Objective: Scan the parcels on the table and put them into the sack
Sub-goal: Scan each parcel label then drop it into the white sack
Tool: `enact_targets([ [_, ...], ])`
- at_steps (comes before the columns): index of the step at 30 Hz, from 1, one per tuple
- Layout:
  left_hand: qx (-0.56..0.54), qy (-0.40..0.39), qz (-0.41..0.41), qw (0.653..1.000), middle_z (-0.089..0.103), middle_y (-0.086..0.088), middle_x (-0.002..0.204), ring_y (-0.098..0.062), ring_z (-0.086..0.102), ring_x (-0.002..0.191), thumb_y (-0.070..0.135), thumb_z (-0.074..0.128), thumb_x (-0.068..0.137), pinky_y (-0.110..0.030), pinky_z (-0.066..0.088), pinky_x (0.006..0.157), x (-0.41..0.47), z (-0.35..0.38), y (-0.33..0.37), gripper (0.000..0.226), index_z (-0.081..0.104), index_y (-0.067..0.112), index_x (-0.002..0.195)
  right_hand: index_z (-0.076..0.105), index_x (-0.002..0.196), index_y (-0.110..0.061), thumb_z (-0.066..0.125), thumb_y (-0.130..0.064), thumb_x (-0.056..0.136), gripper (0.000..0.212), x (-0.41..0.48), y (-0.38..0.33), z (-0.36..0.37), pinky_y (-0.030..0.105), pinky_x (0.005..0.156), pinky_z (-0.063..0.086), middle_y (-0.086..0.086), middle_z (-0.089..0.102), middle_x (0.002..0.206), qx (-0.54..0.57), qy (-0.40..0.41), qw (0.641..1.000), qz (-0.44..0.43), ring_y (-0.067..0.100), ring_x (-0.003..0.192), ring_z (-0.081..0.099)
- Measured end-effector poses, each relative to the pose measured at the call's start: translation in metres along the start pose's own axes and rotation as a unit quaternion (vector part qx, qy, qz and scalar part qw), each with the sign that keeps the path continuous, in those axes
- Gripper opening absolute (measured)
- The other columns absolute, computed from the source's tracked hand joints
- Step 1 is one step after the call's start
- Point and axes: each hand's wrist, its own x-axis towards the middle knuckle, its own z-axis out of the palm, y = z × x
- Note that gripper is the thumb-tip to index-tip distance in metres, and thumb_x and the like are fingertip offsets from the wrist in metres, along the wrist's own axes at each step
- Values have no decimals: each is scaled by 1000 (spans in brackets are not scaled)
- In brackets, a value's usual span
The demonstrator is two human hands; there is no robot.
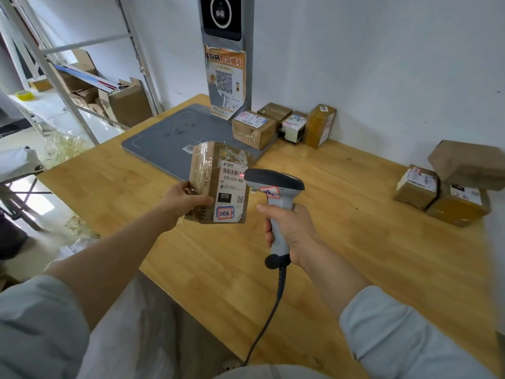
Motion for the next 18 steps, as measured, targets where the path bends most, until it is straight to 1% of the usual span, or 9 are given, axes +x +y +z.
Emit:
enact_targets([
  [5, 8, 3, 2, 1000, 64, -9, 111, -27, 61, 104, 17, 80, 72, -43, 55, 84, -3, -5, -3, 58, 54, 11, 123, 56, 67, -8, 70, -17, 84, 24, -2, -1, 7, 24, 45, 40, 6, 52, 52, -16, -2, 1000, -4, 16, 39, 44],
  [11, 4, 17, -1, 1000, 63, -10, 112, -28, 60, 105, 15, 80, 72, -45, 54, 88, -8, -13, -5, 59, 53, 10, 124, 57, 74, -7, 70, -17, 84, 19, -3, -2, 15, 24, 45, 40, 5, 53, 52, -14, -9, 1000, 0, 16, 39, 44],
  [18, 7, 35, -2, 999, 63, -10, 112, -28, 60, 105, 17, 80, 73, -47, 54, 89, -9, -24, -8, 60, 52, 10, 126, 55, 67, -9, 70, -17, 84, 24, -5, -2, 25, 25, 47, 39, 5, 53, 51, -11, -24, 1000, 6, 16, 39, 44],
])
